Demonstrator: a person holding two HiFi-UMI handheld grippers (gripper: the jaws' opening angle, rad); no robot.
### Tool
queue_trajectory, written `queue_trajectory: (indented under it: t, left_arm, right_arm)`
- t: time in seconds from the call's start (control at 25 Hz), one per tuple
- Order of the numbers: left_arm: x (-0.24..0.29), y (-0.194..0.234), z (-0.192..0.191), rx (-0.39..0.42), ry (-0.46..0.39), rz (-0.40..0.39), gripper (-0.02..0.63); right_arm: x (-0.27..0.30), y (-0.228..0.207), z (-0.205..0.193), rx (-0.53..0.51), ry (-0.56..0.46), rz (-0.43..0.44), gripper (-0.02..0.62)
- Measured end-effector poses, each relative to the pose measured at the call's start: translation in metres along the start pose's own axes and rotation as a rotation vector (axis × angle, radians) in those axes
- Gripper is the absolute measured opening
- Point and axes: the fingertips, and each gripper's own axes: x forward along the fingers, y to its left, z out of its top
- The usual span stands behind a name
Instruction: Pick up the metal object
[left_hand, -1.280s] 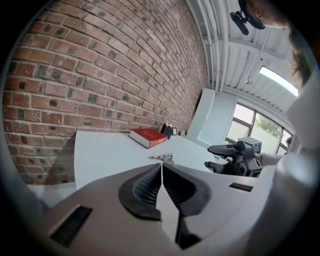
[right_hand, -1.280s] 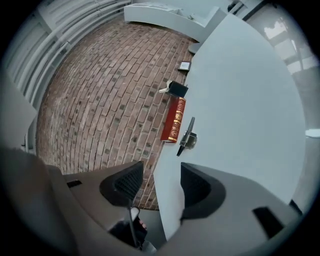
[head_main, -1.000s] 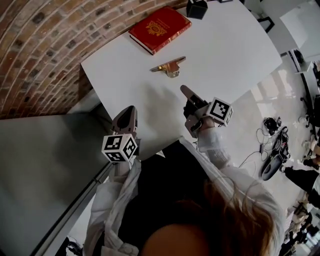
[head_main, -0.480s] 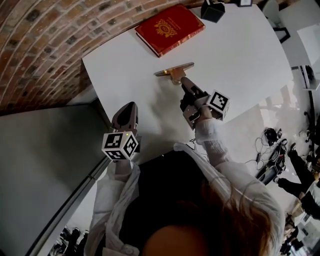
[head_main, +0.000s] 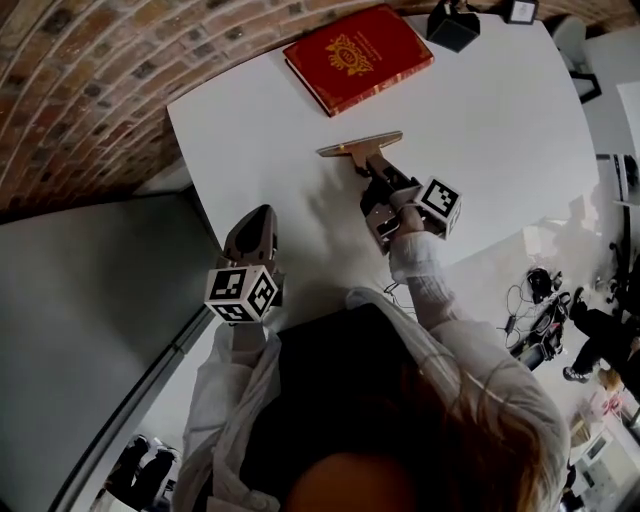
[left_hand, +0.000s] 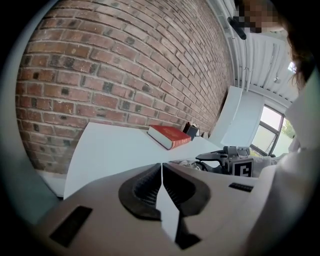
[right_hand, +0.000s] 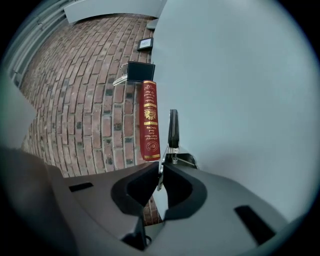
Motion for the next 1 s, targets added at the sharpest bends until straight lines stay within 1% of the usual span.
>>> queue_trajectory:
  t: [0.04,0.16,0.24,0.4,0.52,0.64,0.72,0.88,1.0]
  left_arm:
    - [0.001,0.0,-0.001,-0.001,0.001,0.0,0.023]
    - [0.0,0.0,-0.002,-0.001,-0.001,-0.003,0.023]
    - [-0.002,0.001,-0.001,0.0,-0.007,-0.002,0.023]
    - [-0.016,0.006,-0.001,0.002,-0.021,0.01,0.023]
    - [-0.027,0.012,0.0,0.004,-0.038,0.021,0.023]
    - [-0.042,0.015,0.003,0.01,-0.061,0.028,0.022]
    - [-0.054,0.016,0.004,0.018,-0.072,0.028,0.023]
    - [-0.081,0.016,0.005,0.035,-0.09,0.029,0.023]
    - [-0.102,0.015,0.006,0.045,-0.103,0.029,0.022]
  right_arm:
    - [0.001,0.001,0.0,0.007,-0.001,-0.001,0.035]
    - [0.002,0.003,-0.001,0.019,-0.002,0.007,0.027]
    - [0.0,0.004,-0.003,-0.005,0.003,0.011,0.018]
    - [-0.007,0.01,-0.008,-0.108,0.007,0.001,0.014]
    - [-0.015,0.017,-0.013,-0.178,0.004,0.013,0.014]
    - [-0.023,0.028,-0.021,-0.277,0.002,0.017,0.014]
    - [-0.032,0.039,-0.03,-0.331,-0.002,0.025,0.014]
    - [-0.051,0.063,-0.053,-0.396,-0.001,0.057,0.014]
    - [-0.065,0.078,-0.075,-0.485,0.007,0.07,0.014]
